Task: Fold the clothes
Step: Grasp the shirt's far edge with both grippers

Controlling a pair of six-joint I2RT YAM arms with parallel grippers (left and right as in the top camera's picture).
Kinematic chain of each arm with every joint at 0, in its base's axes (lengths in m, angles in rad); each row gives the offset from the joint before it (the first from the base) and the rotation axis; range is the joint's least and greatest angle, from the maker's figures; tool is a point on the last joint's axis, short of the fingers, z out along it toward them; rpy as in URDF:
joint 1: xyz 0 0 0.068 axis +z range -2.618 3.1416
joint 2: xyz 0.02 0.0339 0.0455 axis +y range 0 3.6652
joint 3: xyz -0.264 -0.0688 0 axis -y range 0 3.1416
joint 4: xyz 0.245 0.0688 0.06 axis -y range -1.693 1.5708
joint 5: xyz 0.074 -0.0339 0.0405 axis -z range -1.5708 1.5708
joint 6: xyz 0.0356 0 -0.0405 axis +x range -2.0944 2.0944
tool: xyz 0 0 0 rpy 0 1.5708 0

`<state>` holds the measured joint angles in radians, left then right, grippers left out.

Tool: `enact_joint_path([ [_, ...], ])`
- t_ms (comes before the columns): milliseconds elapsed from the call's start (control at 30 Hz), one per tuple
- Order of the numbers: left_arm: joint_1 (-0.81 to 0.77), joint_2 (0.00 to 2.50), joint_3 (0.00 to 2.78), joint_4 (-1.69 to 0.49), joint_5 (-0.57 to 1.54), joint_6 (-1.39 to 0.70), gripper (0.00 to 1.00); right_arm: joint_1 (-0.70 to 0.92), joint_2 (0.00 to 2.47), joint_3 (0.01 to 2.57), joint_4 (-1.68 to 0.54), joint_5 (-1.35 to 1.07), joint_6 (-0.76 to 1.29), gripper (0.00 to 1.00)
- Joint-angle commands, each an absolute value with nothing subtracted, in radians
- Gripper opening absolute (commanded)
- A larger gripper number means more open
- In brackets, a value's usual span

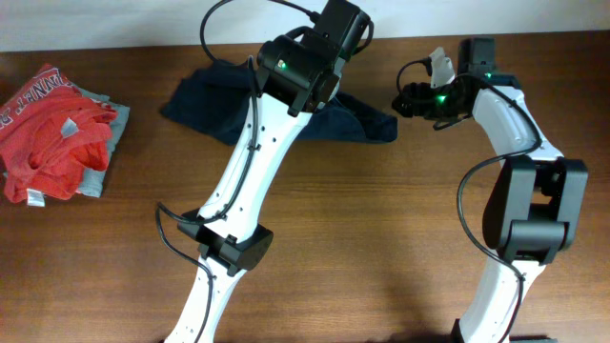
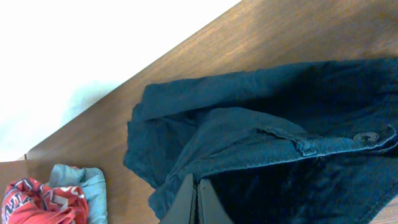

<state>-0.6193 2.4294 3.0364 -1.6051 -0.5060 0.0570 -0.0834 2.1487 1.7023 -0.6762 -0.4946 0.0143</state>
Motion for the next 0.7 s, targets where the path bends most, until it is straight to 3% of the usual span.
enact_joint_path([
  [0, -0.604, 2.421, 3.058, -1.602, -0.532, 0.076, 0.00, -0.051, 2.198, 1.698, -0.709, -0.485, 0.003, 0.75],
  [667, -0.566, 2.421, 3.058, -1.599, -0.528, 0.076, 0.00, -0.054, 2.294, 1.698, -0.718, -0.542, -0.106, 0.75],
])
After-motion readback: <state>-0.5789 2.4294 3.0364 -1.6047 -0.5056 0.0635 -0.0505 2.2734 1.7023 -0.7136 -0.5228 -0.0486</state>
